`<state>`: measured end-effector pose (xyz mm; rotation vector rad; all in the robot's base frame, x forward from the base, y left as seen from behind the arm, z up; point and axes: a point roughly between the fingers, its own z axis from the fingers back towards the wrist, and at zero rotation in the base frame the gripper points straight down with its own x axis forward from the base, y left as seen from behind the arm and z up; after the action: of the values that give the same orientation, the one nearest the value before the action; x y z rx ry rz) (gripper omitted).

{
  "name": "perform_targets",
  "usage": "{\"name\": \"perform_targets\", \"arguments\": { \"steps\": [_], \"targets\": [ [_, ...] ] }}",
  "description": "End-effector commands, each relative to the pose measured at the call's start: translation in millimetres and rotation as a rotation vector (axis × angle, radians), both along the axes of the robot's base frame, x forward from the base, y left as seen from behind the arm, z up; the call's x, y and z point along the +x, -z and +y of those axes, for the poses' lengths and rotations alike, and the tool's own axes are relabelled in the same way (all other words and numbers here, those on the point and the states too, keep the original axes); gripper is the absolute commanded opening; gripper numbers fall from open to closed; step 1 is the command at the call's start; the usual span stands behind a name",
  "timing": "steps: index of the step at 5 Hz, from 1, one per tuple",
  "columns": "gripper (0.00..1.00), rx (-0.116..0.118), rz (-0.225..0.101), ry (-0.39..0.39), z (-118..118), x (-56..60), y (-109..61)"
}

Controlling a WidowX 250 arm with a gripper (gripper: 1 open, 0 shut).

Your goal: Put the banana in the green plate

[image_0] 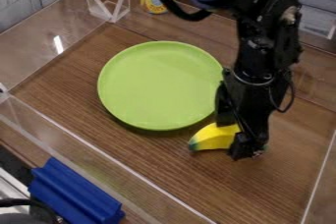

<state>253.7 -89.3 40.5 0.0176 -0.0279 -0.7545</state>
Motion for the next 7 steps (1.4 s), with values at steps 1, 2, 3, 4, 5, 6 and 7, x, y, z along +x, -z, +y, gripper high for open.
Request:
{"name": "perform_targets", "arguments": {
  "steps": [1, 2, 3, 4, 5, 6, 7],
  "targets": [
    [1.0, -0.005, -0.006, 0.005, -2.0, -0.8, 7.5],
    [0.0, 0.015, 0.006, 0.021, -4.1, -3.2, 10.7],
    [0.0, 0.018, 0.005, 0.02, -3.7, -2.3, 13.4],
    [0.0, 0.023, 0.007, 0.015, -2.9, -1.8, 14.0],
    [0.0, 0.027, 0.008, 0.01, -2.1, -1.4, 14.7],
    [0.0, 0.031, 0.009, 0.005, -1.2, -1.0, 15.1],
    [0.0, 0.036, 0.011, -0.001, -0.2, -0.8, 15.1]
  ]
}}
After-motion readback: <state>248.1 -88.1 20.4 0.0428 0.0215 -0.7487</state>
